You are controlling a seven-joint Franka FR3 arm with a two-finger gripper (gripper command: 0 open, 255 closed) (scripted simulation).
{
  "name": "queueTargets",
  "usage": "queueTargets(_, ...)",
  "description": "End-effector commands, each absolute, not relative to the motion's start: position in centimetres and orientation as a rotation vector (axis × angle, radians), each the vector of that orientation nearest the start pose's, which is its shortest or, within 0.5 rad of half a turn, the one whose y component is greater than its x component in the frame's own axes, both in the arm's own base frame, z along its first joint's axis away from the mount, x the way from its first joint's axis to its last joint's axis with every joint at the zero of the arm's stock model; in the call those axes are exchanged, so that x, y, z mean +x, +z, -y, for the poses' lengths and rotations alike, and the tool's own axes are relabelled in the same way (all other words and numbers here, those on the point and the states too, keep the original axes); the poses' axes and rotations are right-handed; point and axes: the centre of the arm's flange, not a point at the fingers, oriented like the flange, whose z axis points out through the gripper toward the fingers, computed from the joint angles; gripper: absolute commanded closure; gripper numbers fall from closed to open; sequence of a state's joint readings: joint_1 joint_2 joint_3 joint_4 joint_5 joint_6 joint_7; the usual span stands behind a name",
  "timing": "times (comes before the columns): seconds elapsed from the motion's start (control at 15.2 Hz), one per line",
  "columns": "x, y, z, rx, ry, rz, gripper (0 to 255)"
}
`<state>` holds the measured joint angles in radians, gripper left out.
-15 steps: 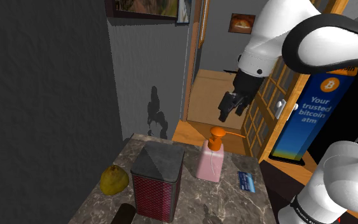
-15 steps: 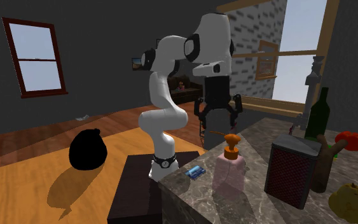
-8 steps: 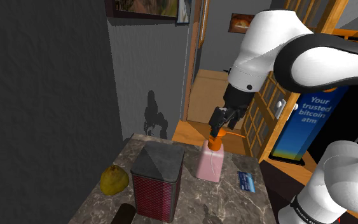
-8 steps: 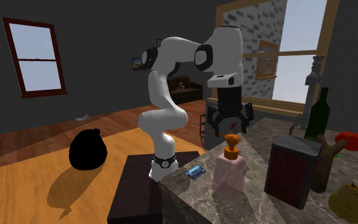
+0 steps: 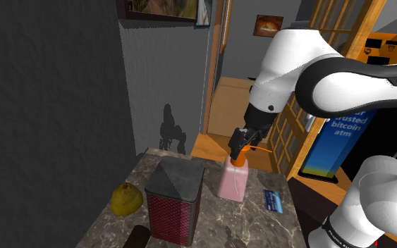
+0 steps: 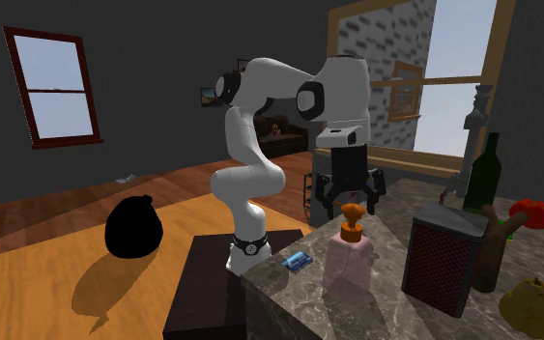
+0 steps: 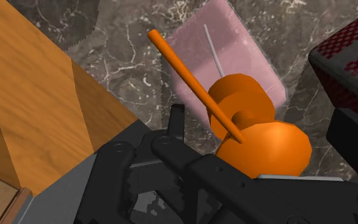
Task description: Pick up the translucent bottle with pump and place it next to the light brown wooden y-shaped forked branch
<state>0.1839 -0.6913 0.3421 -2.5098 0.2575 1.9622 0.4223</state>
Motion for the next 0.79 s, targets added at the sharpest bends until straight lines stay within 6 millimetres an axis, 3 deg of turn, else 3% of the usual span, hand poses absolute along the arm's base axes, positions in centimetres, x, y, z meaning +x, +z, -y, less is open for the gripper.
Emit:
queueTargets(0.0, 30.27, 50.5, -20.78, -3.06, -0.151, -0.065, 0)
queueTargets(0.2, 30.27, 50.5, -20.78, -3.06, -0.151, -0.065, 0)
queueTargets(0.26, 30.27, 50.5, -20.78, -3.06, -0.151, -0.065, 255)
queueTargets(0.73, 30.26, 50.5, -20.78, -3.06, -0.151, -0.065, 255)
